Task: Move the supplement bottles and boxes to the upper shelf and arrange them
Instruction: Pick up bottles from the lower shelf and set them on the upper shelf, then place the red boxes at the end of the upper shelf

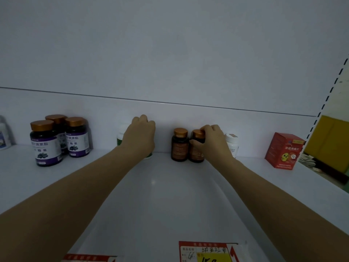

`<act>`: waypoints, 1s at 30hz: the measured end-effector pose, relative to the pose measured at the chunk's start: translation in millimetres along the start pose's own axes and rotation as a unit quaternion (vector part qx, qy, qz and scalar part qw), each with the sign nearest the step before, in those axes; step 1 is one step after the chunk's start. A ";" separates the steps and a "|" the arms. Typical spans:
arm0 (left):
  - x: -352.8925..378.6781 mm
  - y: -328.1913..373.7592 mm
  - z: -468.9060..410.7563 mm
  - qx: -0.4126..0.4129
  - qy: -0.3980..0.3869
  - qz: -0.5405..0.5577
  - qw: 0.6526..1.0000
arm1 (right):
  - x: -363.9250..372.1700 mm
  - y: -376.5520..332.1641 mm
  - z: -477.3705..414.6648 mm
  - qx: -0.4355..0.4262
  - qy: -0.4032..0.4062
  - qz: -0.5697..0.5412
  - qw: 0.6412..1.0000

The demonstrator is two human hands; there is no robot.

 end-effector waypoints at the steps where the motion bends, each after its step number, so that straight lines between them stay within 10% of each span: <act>1: 0.0 0.4 0.9 0.001 -0.005 -0.004 1.000 | -0.4 -0.8 0.3 0.000 0.001 0.006 1.000; 13: -11.6 6.7 12.9 0.076 0.028 -0.004 0.997 | -11.8 -10.7 10.3 -0.017 -0.013 0.098 0.995; 30: -70.9 73.2 127.7 0.005 -0.144 0.003 0.990 | -115.6 2.7 127.8 -0.073 -0.162 0.213 0.961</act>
Point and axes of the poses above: each hand's wrist, its own z-axis away from the middle knuckle, its own x-axis out of the palm, y = z × x, the point moved 1 cm from there along -z, towards the middle knuckle, and after that the axes turned 10 degrees about z, right-handed, at the moved point
